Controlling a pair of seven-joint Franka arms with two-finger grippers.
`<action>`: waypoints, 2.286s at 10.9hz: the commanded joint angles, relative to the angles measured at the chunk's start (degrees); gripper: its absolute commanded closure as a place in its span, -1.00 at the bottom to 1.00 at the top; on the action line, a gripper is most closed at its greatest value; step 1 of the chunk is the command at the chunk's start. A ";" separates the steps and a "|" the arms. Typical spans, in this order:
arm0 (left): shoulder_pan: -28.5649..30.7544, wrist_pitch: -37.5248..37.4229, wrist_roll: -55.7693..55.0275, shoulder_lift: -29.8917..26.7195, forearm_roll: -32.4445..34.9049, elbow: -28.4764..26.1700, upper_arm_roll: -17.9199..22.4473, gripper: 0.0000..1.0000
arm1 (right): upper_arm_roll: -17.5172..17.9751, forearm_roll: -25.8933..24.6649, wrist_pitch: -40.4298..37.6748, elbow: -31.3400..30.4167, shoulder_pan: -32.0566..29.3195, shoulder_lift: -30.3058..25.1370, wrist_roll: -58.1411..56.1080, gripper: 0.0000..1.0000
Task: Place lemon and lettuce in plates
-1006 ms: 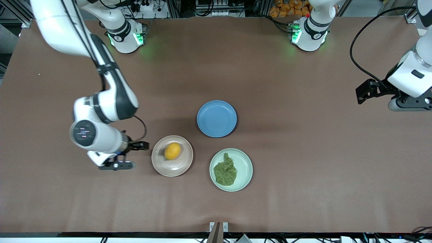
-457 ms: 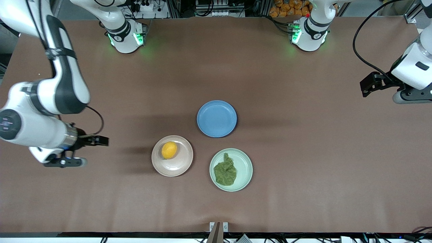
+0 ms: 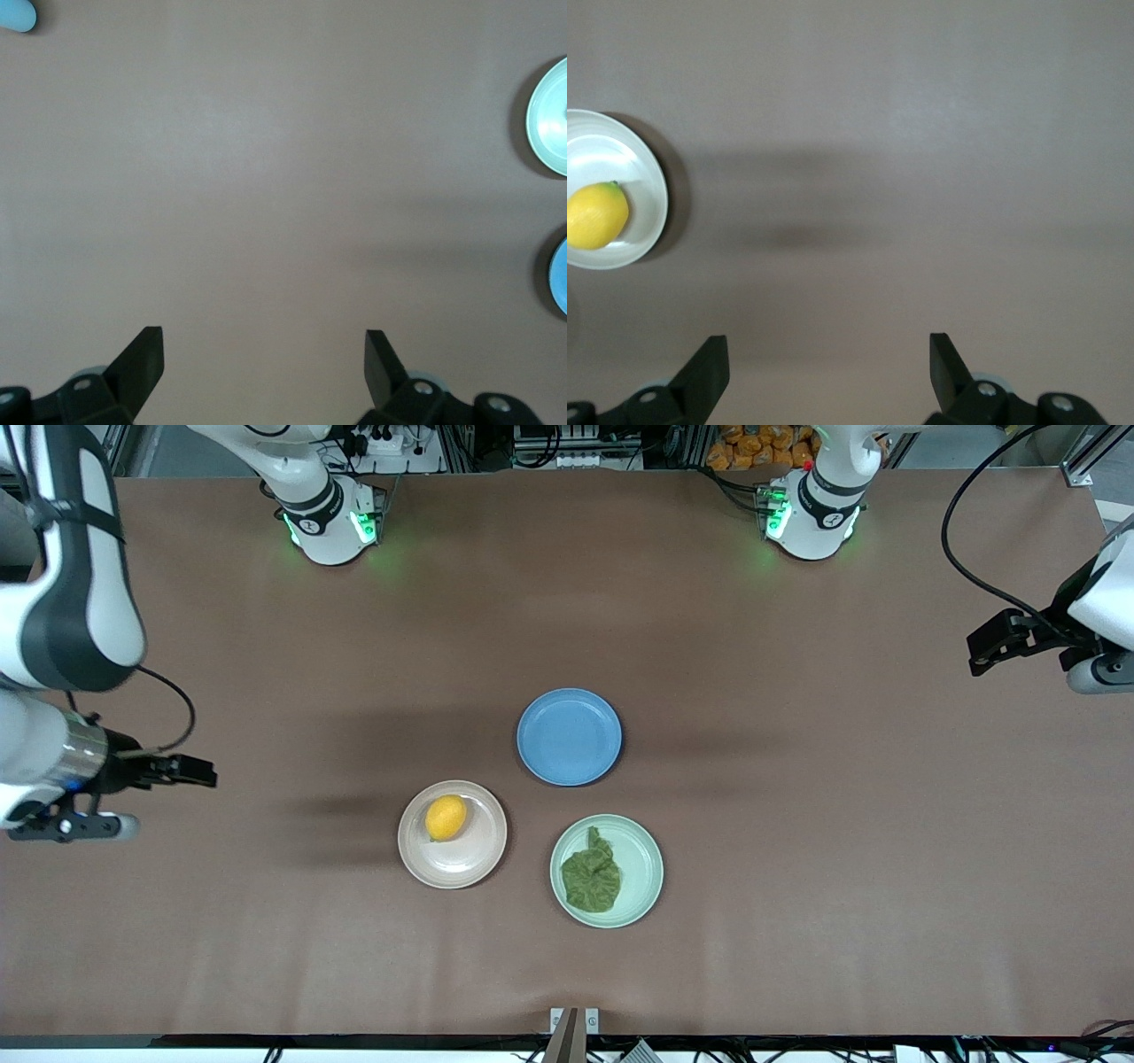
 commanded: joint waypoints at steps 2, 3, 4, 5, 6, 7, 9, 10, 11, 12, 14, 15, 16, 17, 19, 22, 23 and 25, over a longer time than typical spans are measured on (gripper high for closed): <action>-1.07 -0.36 0.99 -1.89 -1.62 -1.18 -1.18 -1.00 | 0.73 0.96 -6.15 -2.37 -3.19 -8.26 -3.24 -1.00; -1.15 -0.36 0.82 -1.89 -2.23 -1.18 -1.72 -1.00 | 0.73 0.96 -6.24 -2.37 -3.37 -9.49 -3.60 -1.00; -0.98 -1.14 0.64 -2.06 -2.84 -1.18 -2.07 -1.00 | 0.64 0.96 -6.85 -2.37 -3.46 -10.89 -3.60 -1.00; -0.89 -2.80 0.81 -2.06 -2.94 -1.18 -2.07 -1.00 | 0.03 0.96 -9.30 -2.28 -3.46 -12.30 -3.60 -1.00; -0.72 -3.60 0.90 -2.15 -3.20 -1.18 -2.07 -1.00 | -0.67 1.04 -11.41 -2.19 -3.37 -13.71 -3.51 -1.00; -0.54 -3.70 1.08 -2.32 -3.29 -1.27 -1.99 -1.00 | -1.64 1.04 -13.43 -2.28 -3.02 -15.20 -3.51 -1.00; -0.28 -4.31 1.08 -2.85 -3.38 -1.53 -1.81 -1.00 | -3.39 2.09 -15.81 -2.28 -2.49 -16.70 -3.51 -1.00; -0.28 -4.57 0.99 -3.20 -3.64 -1.79 -1.72 -1.00 | -4.71 3.06 -16.17 -2.46 -1.71 -17.23 -3.34 -1.00; -0.19 -4.58 0.99 -3.38 -4.16 -1.79 -1.64 -1.00 | -5.85 3.59 -16.18 -2.46 -1.61 -17.41 -3.42 -1.00; 0.68 -4.49 0.99 -4.08 -4.43 -1.88 -1.46 -1.00 | -6.56 4.29 -16.18 -2.98 -1.61 -18.19 -3.51 -1.00; 2.71 -4.05 1.17 -3.82 -5.84 -2.41 -1.90 -1.00 | -6.57 4.38 -15.30 -5.27 -1.44 -19.25 -3.51 -1.00; 2.80 -2.83 1.34 -4.34 -6.01 -4.15 -1.72 -1.00 | -6.65 4.38 -14.95 -5.36 -1.44 -19.26 -3.51 -1.00; 2.54 -1.34 0.99 -5.57 -6.01 -6.43 -1.90 -1.00 | -6.66 4.21 -13.99 -5.88 -1.44 -19.34 -3.51 -1.00; 2.71 -0.19 0.99 -6.19 -6.01 -7.76 -1.90 -1.00 | -7.09 4.12 -12.94 -5.97 -1.44 -19.43 -3.08 -1.00; 2.63 -0.27 0.46 -5.50 -5.93 -6.90 -1.90 -1.00 | -8.58 4.12 -12.75 -5.63 -1.44 -19.08 -3.16 -1.00; 2.01 -0.27 0.29 -4.96 -5.58 -5.49 -1.99 -1.00 | -8.50 4.03 -13.54 -3.95 -1.09 -18.03 -3.16 -1.00; 2.18 -0.27 0.29 -4.96 -5.75 -5.49 -1.90 -1.00 | -8.59 3.51 -13.63 -3.95 0.05 -18.03 -3.16 -1.00; 2.62 -0.27 0.90 -4.96 -5.22 -5.49 -1.81 -1.00 | -8.50 3.15 -14.41 -3.69 0.76 -18.20 -3.16 -1.00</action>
